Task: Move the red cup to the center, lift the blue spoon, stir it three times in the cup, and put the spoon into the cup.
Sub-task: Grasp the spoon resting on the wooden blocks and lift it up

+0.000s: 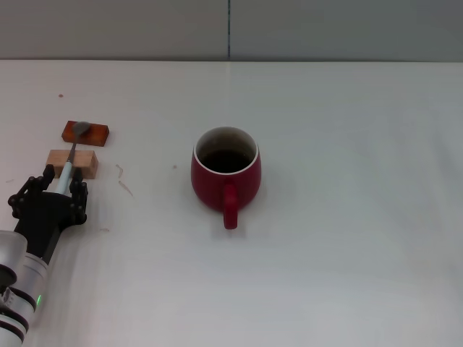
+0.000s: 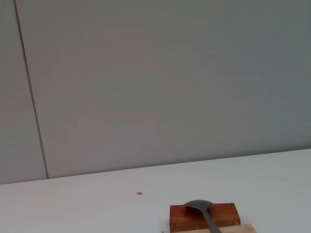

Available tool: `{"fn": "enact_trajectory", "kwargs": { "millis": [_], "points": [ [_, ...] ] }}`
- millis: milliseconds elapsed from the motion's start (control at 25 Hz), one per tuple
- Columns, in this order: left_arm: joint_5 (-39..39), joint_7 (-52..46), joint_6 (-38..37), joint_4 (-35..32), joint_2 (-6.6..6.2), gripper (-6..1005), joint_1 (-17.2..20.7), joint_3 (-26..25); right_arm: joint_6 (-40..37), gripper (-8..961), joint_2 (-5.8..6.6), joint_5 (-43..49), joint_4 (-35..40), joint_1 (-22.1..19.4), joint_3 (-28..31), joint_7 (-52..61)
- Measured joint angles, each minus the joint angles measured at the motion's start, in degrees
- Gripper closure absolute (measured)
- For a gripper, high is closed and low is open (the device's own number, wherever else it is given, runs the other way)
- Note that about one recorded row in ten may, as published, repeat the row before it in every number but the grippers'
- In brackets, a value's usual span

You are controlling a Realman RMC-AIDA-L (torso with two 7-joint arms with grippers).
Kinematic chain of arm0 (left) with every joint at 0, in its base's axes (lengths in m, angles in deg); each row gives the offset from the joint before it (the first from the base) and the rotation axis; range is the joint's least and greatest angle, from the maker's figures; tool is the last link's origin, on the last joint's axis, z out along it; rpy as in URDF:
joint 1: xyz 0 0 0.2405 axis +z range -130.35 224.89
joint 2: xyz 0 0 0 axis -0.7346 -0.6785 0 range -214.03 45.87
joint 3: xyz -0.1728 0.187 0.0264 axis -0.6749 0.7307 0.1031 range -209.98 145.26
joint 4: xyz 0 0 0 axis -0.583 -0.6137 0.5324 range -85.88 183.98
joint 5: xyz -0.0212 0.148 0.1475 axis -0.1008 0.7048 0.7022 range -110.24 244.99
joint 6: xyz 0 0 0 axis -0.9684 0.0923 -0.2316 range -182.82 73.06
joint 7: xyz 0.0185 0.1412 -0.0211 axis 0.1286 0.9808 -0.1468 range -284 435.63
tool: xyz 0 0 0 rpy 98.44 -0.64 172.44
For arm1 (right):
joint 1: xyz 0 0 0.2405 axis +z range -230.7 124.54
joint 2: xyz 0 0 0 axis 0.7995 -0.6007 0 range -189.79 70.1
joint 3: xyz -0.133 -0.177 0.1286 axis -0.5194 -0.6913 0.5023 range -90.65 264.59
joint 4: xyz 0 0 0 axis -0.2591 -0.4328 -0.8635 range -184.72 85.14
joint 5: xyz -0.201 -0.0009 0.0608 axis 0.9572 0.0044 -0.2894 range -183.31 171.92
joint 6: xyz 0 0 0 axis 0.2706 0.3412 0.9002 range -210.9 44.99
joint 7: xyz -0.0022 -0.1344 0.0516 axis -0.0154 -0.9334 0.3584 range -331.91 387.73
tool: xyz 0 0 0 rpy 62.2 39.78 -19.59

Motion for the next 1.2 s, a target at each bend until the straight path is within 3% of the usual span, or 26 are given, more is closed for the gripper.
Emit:
{"fn": "enact_trajectory", "kwargs": {
  "millis": [280,520,1200],
  "points": [
    [0.00,0.36,-0.36,0.07,0.00,609,0.00,0.06,-0.05,394,0.00,0.00,0.00,-0.25,0.00,0.00],
    [0.00,0.35,-0.43,0.07,0.00,709,0.11,0.06,-0.20,393,0.00,0.00,-0.05,-0.44,0.00,0.00],
    [2.28,-0.05,0.01,-0.54,-0.01,748,0.16,-0.50,-0.35,394,-0.26,0.00,-0.15,-0.52,-0.18,0.00]
  ]
}}
